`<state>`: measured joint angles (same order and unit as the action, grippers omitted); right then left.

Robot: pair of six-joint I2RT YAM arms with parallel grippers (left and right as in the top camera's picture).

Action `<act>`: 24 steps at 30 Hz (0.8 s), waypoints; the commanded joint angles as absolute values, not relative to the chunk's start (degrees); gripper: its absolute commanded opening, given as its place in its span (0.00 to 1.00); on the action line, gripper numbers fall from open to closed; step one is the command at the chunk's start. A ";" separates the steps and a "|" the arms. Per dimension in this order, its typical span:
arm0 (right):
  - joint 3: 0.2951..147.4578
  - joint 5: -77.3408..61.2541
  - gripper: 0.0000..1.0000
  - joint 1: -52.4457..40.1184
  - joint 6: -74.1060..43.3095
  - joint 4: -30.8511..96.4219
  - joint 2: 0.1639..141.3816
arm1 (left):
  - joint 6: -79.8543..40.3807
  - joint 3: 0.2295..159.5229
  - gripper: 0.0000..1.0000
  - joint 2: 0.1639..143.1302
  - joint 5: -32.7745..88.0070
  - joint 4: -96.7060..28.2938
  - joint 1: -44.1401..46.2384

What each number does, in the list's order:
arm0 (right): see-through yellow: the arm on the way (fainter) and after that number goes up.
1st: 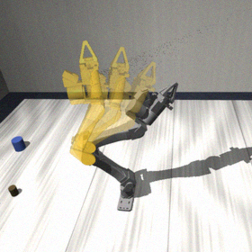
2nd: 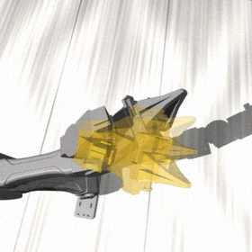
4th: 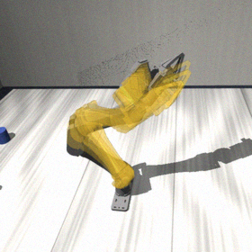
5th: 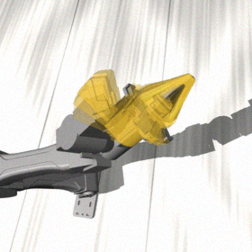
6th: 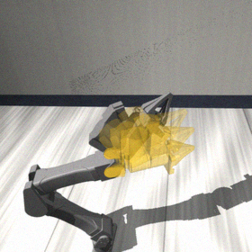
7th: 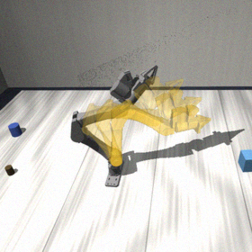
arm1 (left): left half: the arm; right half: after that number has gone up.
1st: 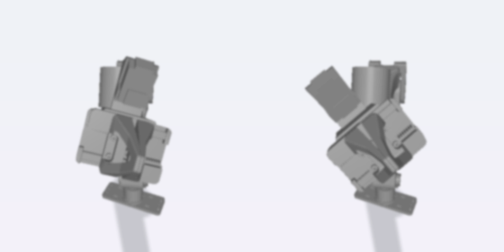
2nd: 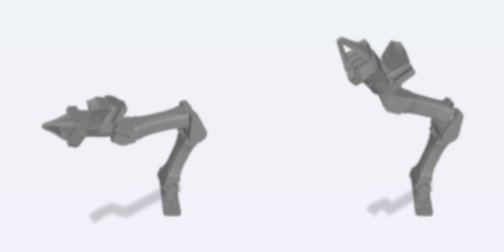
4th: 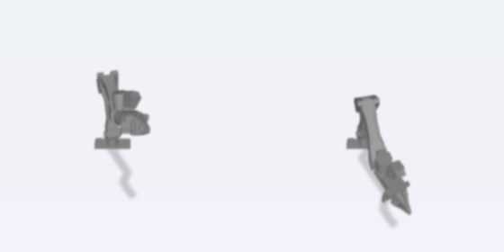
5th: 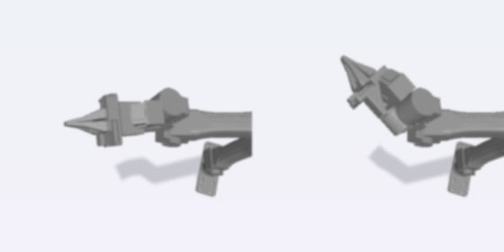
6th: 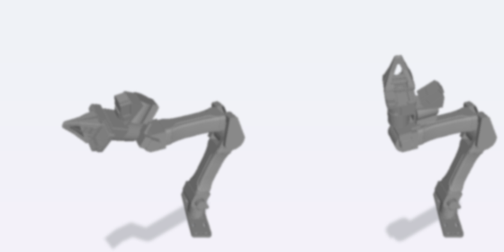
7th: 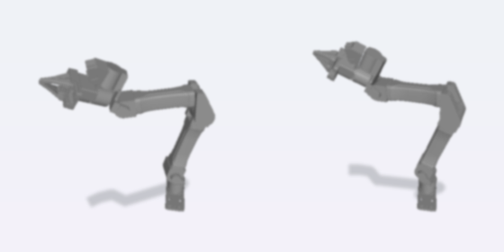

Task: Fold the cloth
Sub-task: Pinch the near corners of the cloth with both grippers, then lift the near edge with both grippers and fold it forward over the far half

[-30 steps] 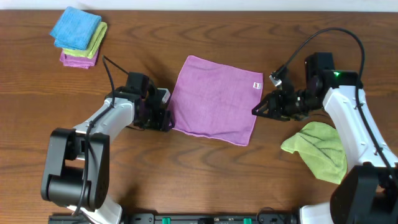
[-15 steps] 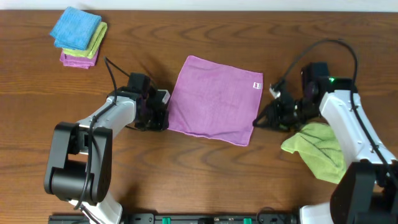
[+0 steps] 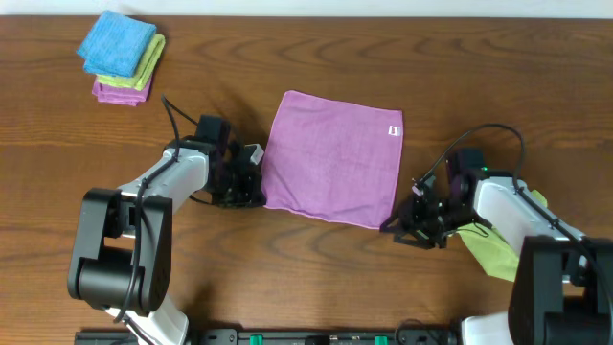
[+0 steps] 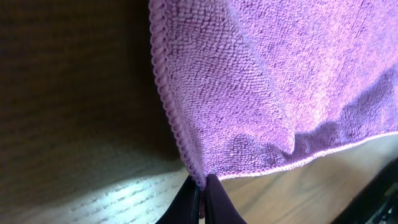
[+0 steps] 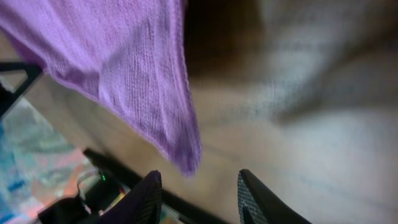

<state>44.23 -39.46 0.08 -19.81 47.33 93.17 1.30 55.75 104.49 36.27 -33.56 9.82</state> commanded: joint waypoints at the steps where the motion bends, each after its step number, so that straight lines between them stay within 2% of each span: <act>1: 43.42 -40.03 0.40 -1.32 -27.70 44.34 92.97 | 1.06 56.53 0.06 104.99 37.56 -35.27 9.78; 7: 43.42 -35.97 0.38 -2.83 -33.19 40.66 92.97 | 1.10 56.53 0.06 104.99 37.56 -37.39 9.78; 11: 43.44 -36.01 0.19 -2.96 -34.70 40.56 92.97 | 1.10 56.53 0.05 104.99 37.52 -37.67 9.78; 13: 43.42 -35.99 0.04 -2.96 -34.70 41.58 92.97 | 1.08 56.53 0.06 104.99 37.52 -37.74 9.78; 14: 43.44 -36.01 0.01 -2.94 -34.70 42.06 92.97 | 1.08 56.53 0.06 104.99 37.52 -37.80 9.78; 24: 45.71 -34.20 0.02 0.86 -32.56 47.20 92.95 | -1.43 56.53 0.06 102.74 37.56 -41.15 10.35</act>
